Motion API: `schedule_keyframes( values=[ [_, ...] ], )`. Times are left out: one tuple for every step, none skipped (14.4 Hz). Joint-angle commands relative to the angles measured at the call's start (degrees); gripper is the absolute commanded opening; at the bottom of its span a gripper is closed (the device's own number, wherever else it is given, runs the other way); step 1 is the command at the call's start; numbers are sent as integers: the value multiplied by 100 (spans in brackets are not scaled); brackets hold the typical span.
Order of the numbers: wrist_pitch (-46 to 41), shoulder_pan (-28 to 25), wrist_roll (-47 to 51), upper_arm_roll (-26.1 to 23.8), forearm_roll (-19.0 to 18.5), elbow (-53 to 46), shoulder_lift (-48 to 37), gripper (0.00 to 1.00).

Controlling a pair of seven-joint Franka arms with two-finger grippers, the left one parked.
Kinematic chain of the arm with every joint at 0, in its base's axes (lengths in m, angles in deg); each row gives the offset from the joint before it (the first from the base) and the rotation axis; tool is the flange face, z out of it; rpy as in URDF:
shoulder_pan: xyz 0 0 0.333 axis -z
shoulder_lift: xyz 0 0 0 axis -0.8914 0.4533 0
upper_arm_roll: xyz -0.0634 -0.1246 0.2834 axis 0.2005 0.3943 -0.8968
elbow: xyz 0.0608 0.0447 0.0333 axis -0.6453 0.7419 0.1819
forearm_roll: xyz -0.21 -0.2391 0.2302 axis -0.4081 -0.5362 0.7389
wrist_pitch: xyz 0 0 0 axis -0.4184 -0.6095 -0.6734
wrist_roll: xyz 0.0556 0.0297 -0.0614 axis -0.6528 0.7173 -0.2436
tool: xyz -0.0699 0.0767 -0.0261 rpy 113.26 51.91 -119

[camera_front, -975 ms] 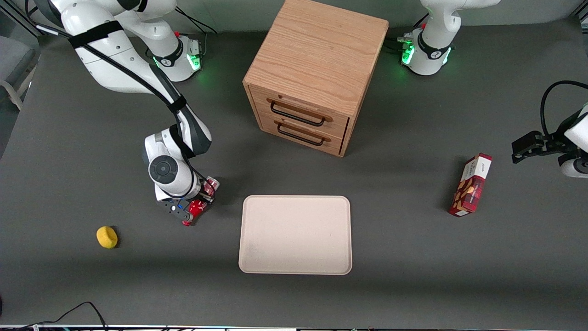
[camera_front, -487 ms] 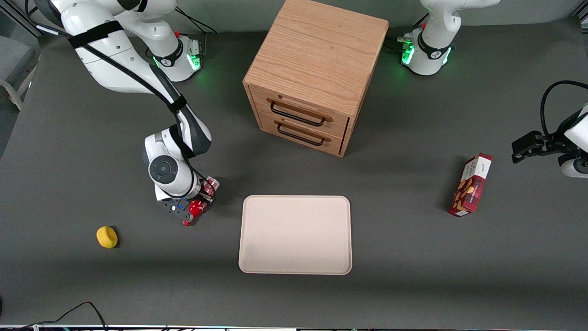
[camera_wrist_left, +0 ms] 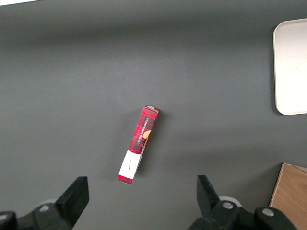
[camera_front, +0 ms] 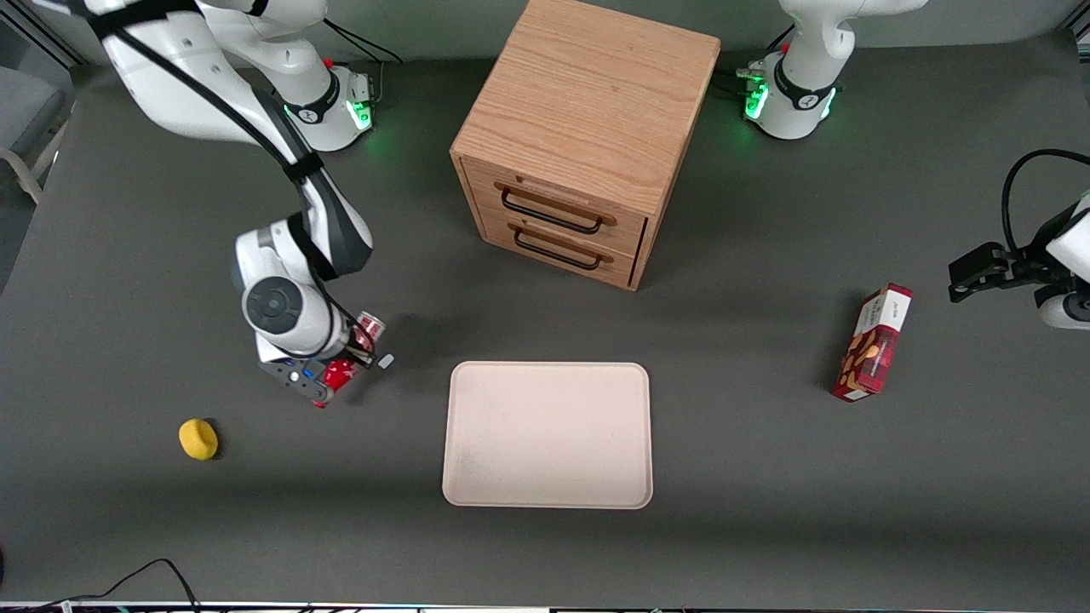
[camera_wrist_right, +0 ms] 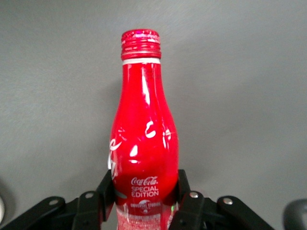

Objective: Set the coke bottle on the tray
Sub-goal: 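Lift the bottle up off the table with the right gripper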

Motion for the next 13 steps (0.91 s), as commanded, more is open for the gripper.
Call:
schedule_keyframes(
  values=[
    [-921,153,-1019,-34,616,167,-1132,0],
    [-1307,276,-1284,-34,697,167,-1475,0],
    [-1694,338,-1469,-34,698,141,-1748,0],
    [-2081,356,-1706,-8,698,106,-1977,0],
    [-2415,356,-1908,106,707,44,-2214,0],
    [-2732,347,-2154,229,707,-61,-2382,0],
    [-3005,347,-2435,308,715,-218,-2497,0],
    [-3207,347,-2647,379,716,-385,-2542,0],
    [-3375,330,-2762,458,716,-552,-2542,0],
    [-3429,330,-2772,467,716,-650,-2516,0],
    [-3429,330,-2772,467,716,-694,-2481,0],
    [-3429,312,-2781,467,716,-755,-2437,0],
    [-3429,303,-2781,467,716,-878,-2376,0]
  ],
)
